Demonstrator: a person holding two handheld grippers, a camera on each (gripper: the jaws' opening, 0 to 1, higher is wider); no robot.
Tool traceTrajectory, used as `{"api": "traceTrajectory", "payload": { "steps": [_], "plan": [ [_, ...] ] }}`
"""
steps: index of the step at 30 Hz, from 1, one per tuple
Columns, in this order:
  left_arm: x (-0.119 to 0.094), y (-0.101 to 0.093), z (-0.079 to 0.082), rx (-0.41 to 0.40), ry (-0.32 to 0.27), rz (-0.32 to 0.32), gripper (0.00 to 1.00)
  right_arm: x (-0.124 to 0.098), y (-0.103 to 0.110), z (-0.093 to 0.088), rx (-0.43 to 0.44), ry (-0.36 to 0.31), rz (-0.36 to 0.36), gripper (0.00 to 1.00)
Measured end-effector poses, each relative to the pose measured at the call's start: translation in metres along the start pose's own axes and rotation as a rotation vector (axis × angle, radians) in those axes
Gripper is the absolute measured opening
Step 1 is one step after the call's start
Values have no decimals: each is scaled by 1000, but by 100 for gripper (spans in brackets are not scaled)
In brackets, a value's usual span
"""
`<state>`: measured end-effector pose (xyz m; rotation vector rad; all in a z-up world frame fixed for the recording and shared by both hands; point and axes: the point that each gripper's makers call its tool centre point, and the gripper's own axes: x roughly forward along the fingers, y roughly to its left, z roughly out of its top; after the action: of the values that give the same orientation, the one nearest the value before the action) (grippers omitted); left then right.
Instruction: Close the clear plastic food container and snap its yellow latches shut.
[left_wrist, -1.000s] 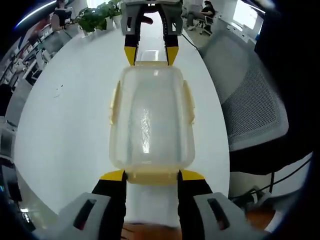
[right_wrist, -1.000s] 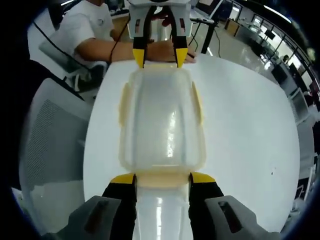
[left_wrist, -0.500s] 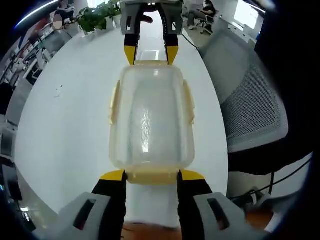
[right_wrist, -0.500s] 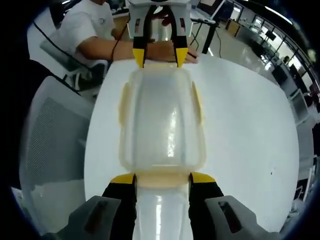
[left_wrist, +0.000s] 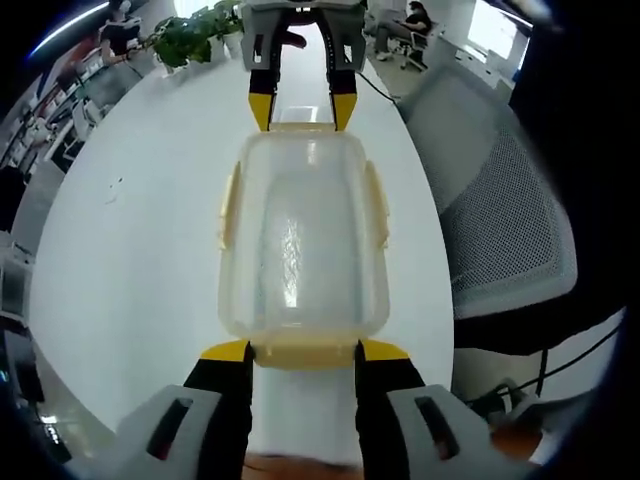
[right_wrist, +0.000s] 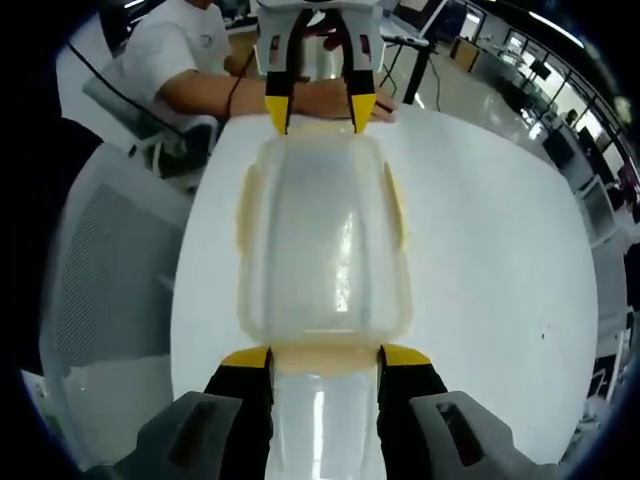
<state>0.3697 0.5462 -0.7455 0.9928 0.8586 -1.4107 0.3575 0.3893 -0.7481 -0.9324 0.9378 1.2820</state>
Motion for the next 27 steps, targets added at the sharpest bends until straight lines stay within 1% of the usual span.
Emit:
{"api": "traceTrajectory", "payload": {
  "steps": [27],
  "plan": [
    [12,-6,36,-4,-7,-3,39,-14,6,-35,-6,4,1,40]
  ]
}}
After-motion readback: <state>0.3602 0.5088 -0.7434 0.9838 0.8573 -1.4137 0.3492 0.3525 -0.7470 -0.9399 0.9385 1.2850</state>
